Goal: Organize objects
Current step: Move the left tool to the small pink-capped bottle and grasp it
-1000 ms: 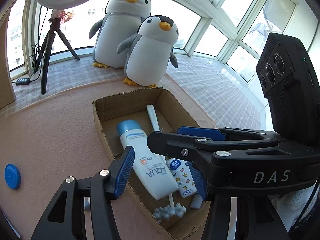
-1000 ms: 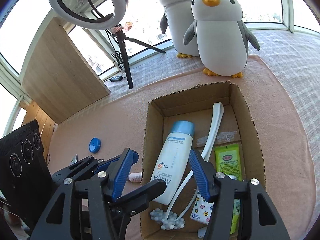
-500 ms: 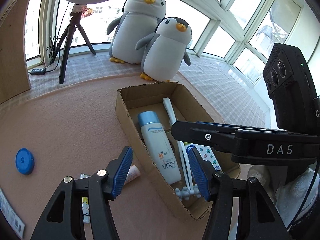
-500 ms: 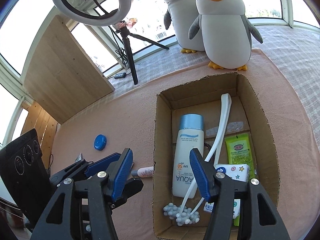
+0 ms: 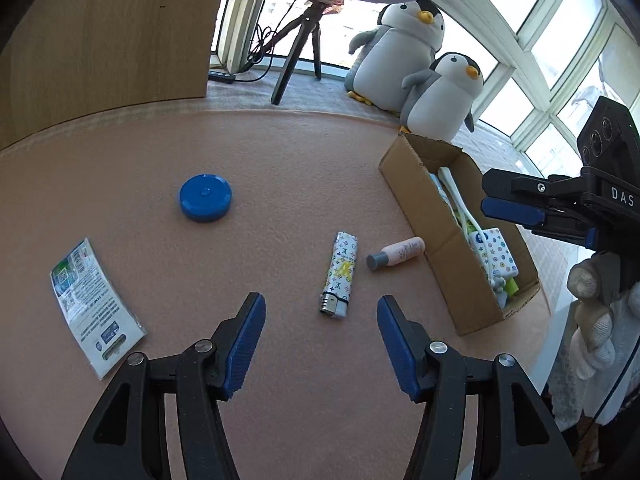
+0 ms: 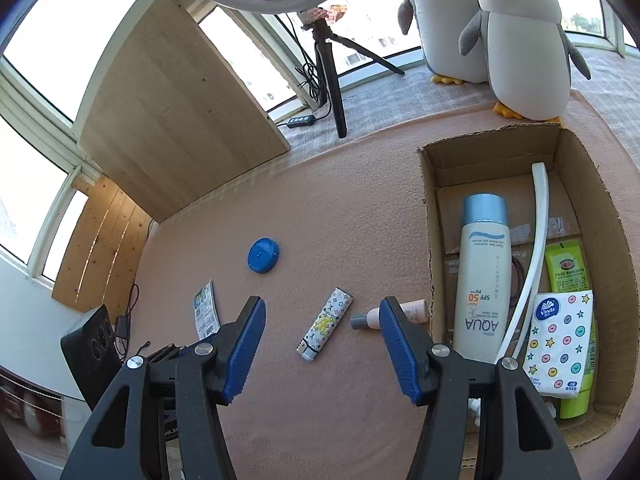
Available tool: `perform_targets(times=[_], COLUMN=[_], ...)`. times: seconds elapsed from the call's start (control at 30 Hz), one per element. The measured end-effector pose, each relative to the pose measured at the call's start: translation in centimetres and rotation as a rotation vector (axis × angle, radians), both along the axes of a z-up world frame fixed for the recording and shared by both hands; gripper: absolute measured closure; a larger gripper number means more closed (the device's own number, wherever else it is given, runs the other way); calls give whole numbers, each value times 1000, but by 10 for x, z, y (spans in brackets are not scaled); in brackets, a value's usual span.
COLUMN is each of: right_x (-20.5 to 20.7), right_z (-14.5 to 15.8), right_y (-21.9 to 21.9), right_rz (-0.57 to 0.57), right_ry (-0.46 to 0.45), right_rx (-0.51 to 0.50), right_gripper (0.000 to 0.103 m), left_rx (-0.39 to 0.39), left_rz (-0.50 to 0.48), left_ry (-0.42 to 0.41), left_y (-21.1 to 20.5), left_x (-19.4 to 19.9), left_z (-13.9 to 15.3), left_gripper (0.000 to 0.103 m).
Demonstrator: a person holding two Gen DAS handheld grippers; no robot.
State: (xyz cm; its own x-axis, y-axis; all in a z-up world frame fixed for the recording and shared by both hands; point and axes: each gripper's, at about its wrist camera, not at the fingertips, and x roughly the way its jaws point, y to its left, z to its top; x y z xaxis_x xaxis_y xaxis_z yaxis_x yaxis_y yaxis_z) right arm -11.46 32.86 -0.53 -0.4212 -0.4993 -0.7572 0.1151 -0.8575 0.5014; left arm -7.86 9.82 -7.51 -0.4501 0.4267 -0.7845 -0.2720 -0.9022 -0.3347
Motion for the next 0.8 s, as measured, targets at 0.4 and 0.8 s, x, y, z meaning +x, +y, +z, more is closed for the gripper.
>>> perform_targets(times=[0.4,0.8], right_x=[2,-5], right_z=[-34,-60], right_y=[-63,-79], right_rz=[72,29], right_ry=[-108,-191], right_rx=[-39,-5], right_gripper=[48,48], left_rx=[-4,17], left_rz=[143,213], left_ry=[-49,-78], left_y=[-89,-139], left_x=[29,36], left_z=[-13,-23], left_gripper=[41,41])
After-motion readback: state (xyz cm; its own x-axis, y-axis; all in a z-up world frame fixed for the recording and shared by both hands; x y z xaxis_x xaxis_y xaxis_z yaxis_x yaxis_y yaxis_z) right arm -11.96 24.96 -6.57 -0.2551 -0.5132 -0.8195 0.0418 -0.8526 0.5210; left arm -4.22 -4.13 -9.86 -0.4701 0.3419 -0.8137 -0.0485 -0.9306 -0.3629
